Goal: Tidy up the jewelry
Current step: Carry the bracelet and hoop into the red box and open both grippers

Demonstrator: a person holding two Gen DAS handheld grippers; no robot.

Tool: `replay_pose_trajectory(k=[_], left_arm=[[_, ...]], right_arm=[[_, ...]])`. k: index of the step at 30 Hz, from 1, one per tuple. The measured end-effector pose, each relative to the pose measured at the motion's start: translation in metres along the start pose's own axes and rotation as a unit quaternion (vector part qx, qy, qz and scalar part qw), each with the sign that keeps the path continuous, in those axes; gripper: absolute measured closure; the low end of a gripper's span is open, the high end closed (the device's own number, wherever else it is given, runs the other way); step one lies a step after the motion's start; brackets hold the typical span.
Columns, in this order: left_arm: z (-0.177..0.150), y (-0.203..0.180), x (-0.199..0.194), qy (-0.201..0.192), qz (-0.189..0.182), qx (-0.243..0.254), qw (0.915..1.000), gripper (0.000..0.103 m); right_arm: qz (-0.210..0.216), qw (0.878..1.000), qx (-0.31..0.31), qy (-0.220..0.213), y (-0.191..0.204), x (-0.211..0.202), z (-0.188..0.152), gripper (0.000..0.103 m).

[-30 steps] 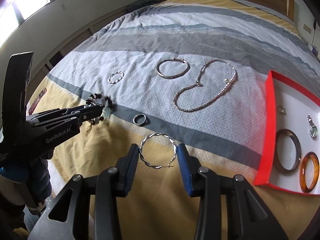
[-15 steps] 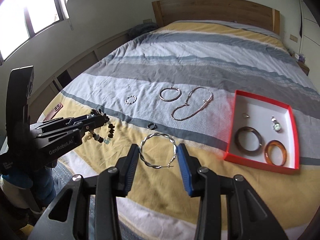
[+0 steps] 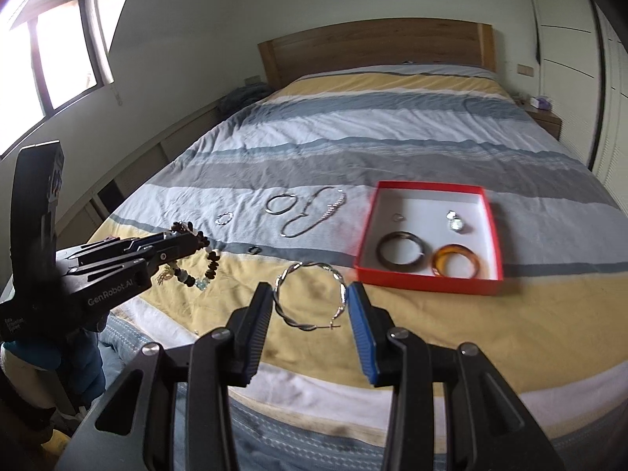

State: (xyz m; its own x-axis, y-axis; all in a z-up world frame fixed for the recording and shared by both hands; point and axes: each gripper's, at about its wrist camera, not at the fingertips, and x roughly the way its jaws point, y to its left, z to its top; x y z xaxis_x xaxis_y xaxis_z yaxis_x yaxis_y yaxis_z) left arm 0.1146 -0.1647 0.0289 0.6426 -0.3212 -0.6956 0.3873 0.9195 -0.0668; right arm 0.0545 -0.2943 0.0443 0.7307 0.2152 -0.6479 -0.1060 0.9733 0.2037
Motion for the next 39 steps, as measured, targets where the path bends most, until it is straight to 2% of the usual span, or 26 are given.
replay_pose_trajectory(k=[10, 19, 25, 35, 39], left_arm=[[0.010, -0.068, 0.032, 0.019, -0.036, 0.044, 0.9982, 0.088], [0.045, -0.090, 0.079, 0.029, -0.042, 0.072, 0.9961, 0.088], [0.076, -0.096, 0.134, 0.042, -0.045, 0.087, 0.9943, 0.088], [0.111, -0.084, 0.244, 0.079, -0.029, 0.082, 0.9931, 0.088], [0.121, -0.079, 0.285, 0.093, -0.021, 0.080, 0.9922, 0.088]], right_arm=[[-0.046, 0.998, 0.034, -0.003, -0.069, -0.030, -0.014, 0.066], [-0.062, 0.997, 0.052, 0.005, -0.115, -0.006, 0.000, 0.066], [-0.061, 0.997, 0.052, 0.018, -0.137, 0.041, 0.026, 0.066], [-0.070, 0.995, 0.037, 0.055, -0.175, 0.158, 0.086, 0.065], [-0.076, 0.993, 0.042, 0.075, -0.191, 0.203, 0.101, 0.065]])
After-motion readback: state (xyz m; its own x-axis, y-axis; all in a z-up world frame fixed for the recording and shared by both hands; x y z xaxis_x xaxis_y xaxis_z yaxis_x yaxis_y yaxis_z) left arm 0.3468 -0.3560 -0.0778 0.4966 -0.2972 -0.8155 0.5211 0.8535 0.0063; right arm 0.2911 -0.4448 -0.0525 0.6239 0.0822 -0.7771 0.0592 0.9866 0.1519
